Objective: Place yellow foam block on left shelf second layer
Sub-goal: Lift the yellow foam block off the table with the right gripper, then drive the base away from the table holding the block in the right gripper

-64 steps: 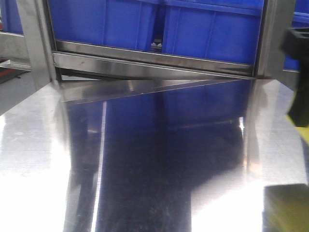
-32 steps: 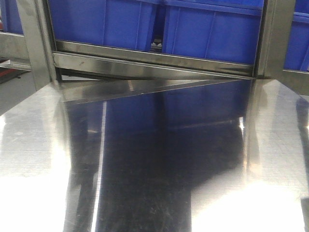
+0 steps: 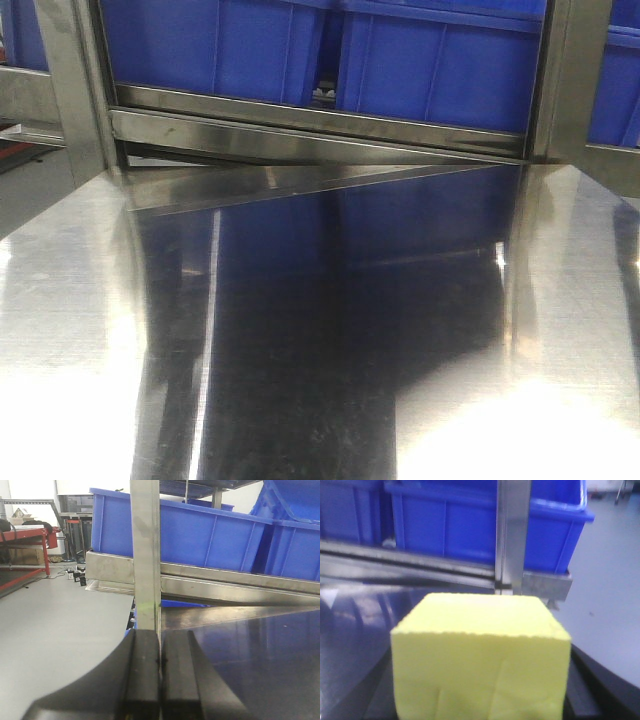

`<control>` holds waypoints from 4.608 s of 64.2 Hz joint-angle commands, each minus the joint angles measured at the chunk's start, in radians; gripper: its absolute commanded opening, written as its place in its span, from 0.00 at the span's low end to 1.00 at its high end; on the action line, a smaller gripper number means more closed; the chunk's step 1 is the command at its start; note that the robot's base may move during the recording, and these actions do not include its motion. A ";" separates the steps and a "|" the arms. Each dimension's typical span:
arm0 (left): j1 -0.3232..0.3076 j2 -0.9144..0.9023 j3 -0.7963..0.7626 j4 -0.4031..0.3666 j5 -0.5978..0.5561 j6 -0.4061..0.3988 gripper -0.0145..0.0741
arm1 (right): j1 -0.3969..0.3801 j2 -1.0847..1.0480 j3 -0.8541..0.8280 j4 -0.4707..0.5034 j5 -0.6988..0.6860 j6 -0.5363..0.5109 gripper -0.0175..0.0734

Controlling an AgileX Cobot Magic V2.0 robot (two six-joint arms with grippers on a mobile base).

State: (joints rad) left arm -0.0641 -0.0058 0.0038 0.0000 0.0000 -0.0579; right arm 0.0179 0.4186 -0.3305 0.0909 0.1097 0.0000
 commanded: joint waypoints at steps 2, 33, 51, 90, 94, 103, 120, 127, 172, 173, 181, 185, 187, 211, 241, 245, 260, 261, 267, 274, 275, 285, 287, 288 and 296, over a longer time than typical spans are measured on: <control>-0.003 -0.021 0.027 -0.006 -0.082 -0.003 0.30 | -0.005 -0.060 0.012 -0.057 -0.130 -0.014 0.76; -0.003 -0.021 0.027 -0.006 -0.082 -0.003 0.30 | -0.005 -0.148 0.049 -0.091 -0.128 -0.014 0.76; -0.003 -0.021 0.027 -0.006 -0.082 -0.003 0.30 | -0.005 -0.148 0.049 -0.091 -0.128 -0.014 0.76; -0.003 -0.021 0.027 -0.006 -0.082 -0.003 0.30 | -0.005 -0.148 0.049 -0.091 -0.128 -0.014 0.76; -0.003 -0.021 0.027 -0.006 -0.082 -0.003 0.30 | -0.005 -0.148 0.049 -0.091 -0.128 -0.014 0.76; -0.003 -0.021 0.027 -0.006 -0.082 -0.003 0.30 | -0.005 -0.148 0.049 -0.091 -0.128 -0.014 0.76; -0.003 -0.021 0.027 -0.006 -0.082 -0.003 0.30 | -0.005 -0.148 0.049 -0.091 -0.128 -0.014 0.76; -0.003 -0.021 0.027 -0.006 -0.082 -0.003 0.30 | -0.005 -0.148 0.049 -0.091 -0.128 -0.014 0.76; -0.003 -0.021 0.027 -0.006 -0.082 -0.003 0.30 | -0.005 -0.148 0.049 -0.091 -0.128 -0.014 0.76; -0.003 -0.021 0.027 -0.006 -0.082 -0.003 0.30 | -0.005 -0.148 0.049 -0.091 -0.128 -0.014 0.76; -0.003 -0.021 0.027 -0.006 -0.082 -0.003 0.30 | -0.005 -0.148 0.049 -0.091 -0.128 -0.014 0.76; -0.003 -0.021 0.027 -0.006 -0.082 -0.003 0.30 | -0.005 -0.148 0.049 -0.091 -0.128 -0.014 0.76; -0.003 -0.021 0.027 -0.006 -0.082 -0.003 0.30 | -0.005 -0.148 0.049 -0.091 -0.128 -0.014 0.76; -0.003 -0.021 0.027 -0.006 -0.082 -0.003 0.30 | -0.005 -0.148 0.049 -0.091 -0.128 -0.014 0.76; -0.003 -0.021 0.027 -0.006 -0.082 -0.003 0.30 | -0.005 -0.148 0.049 -0.091 -0.128 -0.014 0.76; -0.003 -0.021 0.027 -0.006 -0.082 -0.003 0.30 | -0.005 -0.148 0.049 -0.091 -0.128 -0.014 0.76; -0.003 -0.021 0.027 -0.006 -0.082 -0.003 0.30 | -0.005 -0.148 0.049 -0.091 -0.128 -0.014 0.76; -0.003 -0.021 0.027 -0.006 -0.082 -0.003 0.30 | -0.005 -0.148 0.049 -0.091 -0.128 -0.014 0.76; -0.003 -0.021 0.027 -0.006 -0.082 -0.003 0.30 | -0.005 -0.148 0.049 -0.091 -0.128 -0.014 0.76; -0.003 -0.021 0.027 -0.006 -0.082 -0.003 0.30 | -0.005 -0.148 0.049 -0.091 -0.128 -0.014 0.76; -0.003 -0.021 0.027 -0.006 -0.082 -0.003 0.30 | -0.005 -0.148 0.049 -0.091 -0.128 -0.014 0.76; -0.003 -0.021 0.027 -0.006 -0.082 -0.003 0.30 | -0.005 -0.148 0.049 -0.091 -0.128 -0.014 0.76; -0.003 -0.021 0.027 -0.006 -0.082 -0.003 0.30 | -0.005 -0.148 0.049 -0.091 -0.128 -0.014 0.76; -0.003 -0.021 0.027 -0.006 -0.082 -0.003 0.30 | -0.005 -0.148 0.049 -0.091 -0.128 -0.014 0.76; -0.003 -0.021 0.027 -0.006 -0.082 -0.003 0.30 | -0.005 -0.148 0.049 -0.091 -0.128 -0.014 0.76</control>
State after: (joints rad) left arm -0.0641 -0.0058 0.0038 0.0000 0.0000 -0.0579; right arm 0.0179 0.2615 -0.2538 0.0097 0.0799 0.0000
